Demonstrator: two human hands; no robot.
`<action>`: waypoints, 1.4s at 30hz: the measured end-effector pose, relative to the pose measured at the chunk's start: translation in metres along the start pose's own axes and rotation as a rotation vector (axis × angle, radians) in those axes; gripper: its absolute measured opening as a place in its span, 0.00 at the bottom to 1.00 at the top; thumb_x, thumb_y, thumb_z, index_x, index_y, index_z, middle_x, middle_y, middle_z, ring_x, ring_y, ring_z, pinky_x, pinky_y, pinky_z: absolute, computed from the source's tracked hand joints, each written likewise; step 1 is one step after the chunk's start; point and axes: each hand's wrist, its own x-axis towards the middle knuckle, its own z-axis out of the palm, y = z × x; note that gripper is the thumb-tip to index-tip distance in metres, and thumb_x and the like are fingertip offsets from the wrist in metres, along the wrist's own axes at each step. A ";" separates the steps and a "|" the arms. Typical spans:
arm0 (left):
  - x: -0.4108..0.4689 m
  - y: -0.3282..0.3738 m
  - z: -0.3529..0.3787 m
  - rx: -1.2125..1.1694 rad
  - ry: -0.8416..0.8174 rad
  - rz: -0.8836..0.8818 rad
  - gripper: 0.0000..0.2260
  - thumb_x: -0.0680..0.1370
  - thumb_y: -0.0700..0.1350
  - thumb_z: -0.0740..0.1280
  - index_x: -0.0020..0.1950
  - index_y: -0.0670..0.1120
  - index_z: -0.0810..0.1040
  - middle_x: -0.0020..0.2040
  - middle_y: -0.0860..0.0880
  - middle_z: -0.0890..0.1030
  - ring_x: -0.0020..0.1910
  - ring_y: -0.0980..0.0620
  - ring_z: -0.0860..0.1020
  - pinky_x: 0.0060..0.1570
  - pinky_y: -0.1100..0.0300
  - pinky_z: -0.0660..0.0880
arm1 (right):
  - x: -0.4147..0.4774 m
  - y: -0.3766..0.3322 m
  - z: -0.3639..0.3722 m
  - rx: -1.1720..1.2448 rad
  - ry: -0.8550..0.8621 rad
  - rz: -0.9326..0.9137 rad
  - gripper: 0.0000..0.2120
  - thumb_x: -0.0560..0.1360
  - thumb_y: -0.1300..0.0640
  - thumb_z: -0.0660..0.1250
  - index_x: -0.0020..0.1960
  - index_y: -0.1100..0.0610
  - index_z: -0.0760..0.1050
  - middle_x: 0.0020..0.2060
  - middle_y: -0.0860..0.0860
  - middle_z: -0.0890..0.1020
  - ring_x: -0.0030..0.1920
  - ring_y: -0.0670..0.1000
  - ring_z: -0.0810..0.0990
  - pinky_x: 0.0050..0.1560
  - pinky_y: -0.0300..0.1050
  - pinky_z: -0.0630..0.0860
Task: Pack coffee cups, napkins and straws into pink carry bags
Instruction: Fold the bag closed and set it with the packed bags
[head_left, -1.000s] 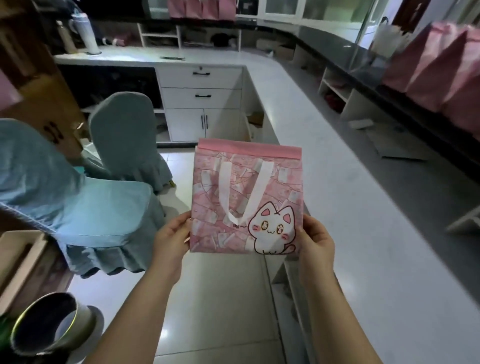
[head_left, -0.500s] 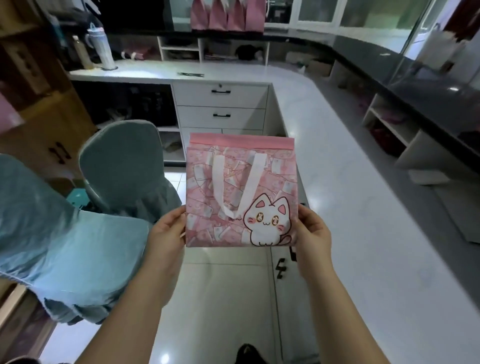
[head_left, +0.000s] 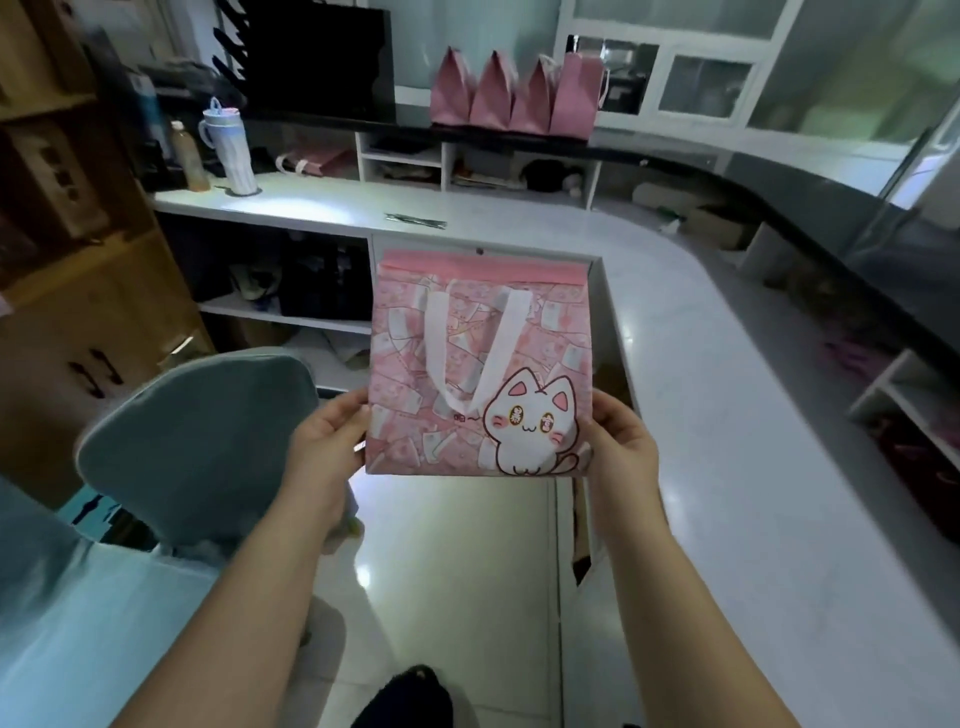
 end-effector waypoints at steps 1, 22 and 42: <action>0.031 0.007 0.009 -0.014 -0.012 0.021 0.10 0.80 0.38 0.65 0.51 0.51 0.82 0.46 0.49 0.86 0.42 0.53 0.85 0.36 0.59 0.81 | 0.027 -0.001 0.015 0.009 0.000 -0.019 0.10 0.76 0.67 0.67 0.56 0.60 0.80 0.53 0.59 0.84 0.56 0.64 0.81 0.57 0.67 0.76; 0.556 0.129 0.343 0.036 -0.271 0.247 0.10 0.81 0.37 0.63 0.50 0.51 0.80 0.47 0.50 0.84 0.43 0.53 0.83 0.42 0.55 0.81 | 0.574 -0.084 0.149 0.094 0.136 -0.273 0.08 0.76 0.67 0.67 0.52 0.58 0.80 0.45 0.53 0.86 0.48 0.56 0.84 0.47 0.56 0.82; 0.923 0.182 0.571 0.064 -0.526 0.172 0.05 0.79 0.36 0.66 0.51 0.46 0.77 0.48 0.49 0.84 0.44 0.50 0.83 0.42 0.48 0.82 | 1.010 -0.105 0.228 -0.253 0.319 -0.532 0.14 0.78 0.62 0.66 0.62 0.52 0.77 0.56 0.49 0.82 0.53 0.47 0.82 0.52 0.42 0.80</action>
